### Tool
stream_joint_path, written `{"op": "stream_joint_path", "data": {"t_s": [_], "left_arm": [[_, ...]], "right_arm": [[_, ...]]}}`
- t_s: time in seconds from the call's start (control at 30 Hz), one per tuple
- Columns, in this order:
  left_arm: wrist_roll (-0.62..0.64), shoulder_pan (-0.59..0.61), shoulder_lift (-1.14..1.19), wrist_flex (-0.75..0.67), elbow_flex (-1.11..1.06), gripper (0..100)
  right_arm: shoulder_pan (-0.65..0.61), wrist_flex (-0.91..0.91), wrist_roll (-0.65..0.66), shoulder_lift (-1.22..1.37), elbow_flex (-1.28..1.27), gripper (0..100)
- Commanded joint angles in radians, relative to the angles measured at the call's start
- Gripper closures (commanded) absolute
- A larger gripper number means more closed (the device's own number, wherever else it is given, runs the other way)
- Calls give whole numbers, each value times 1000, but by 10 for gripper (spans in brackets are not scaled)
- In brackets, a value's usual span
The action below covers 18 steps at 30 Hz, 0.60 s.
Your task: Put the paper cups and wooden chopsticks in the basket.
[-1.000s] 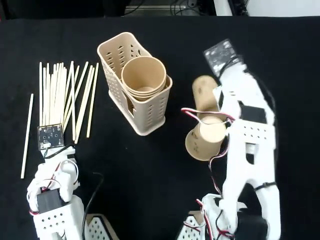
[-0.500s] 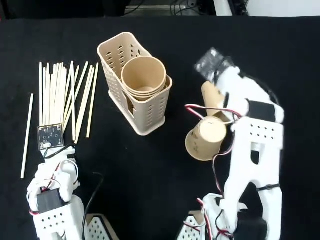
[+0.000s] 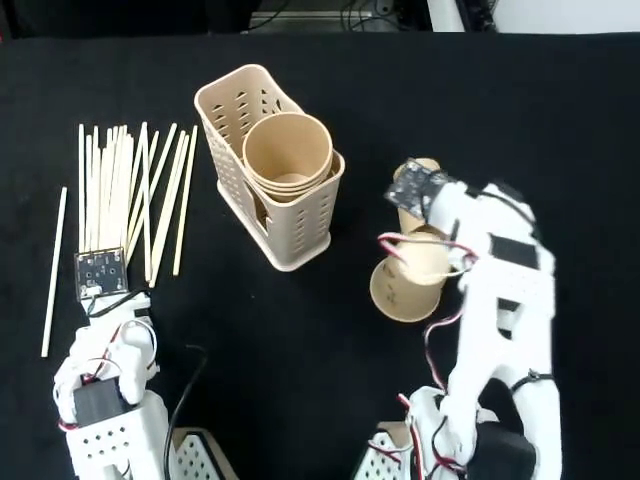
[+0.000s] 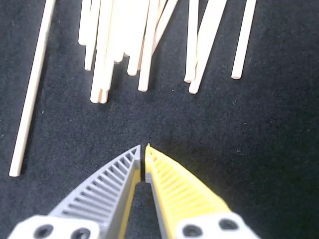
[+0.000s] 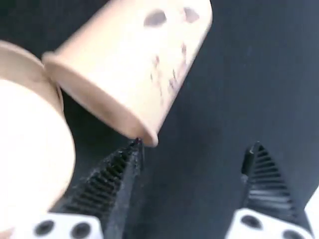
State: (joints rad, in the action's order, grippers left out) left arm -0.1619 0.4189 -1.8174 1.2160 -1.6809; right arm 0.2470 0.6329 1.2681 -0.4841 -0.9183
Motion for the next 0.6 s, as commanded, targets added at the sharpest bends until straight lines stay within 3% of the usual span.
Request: {"op": "stream_joint_path", "data": {"t_s": [0.0, 0.23, 0.47, 0.57], "left_arm": [[0, 7, -2, 3, -18, 970], [0, 7, -2, 3, -18, 970], [0, 7, -2, 3, -18, 970], [0, 7, -2, 3, -18, 970]], "right_arm": [[-104, -54, -66, -12, -18, 672], [-167, -212, -153, 22, -21, 680], [-130, -345, -161, 251, 22, 874], [-95, -390, -229, 297, 61, 943]]}}
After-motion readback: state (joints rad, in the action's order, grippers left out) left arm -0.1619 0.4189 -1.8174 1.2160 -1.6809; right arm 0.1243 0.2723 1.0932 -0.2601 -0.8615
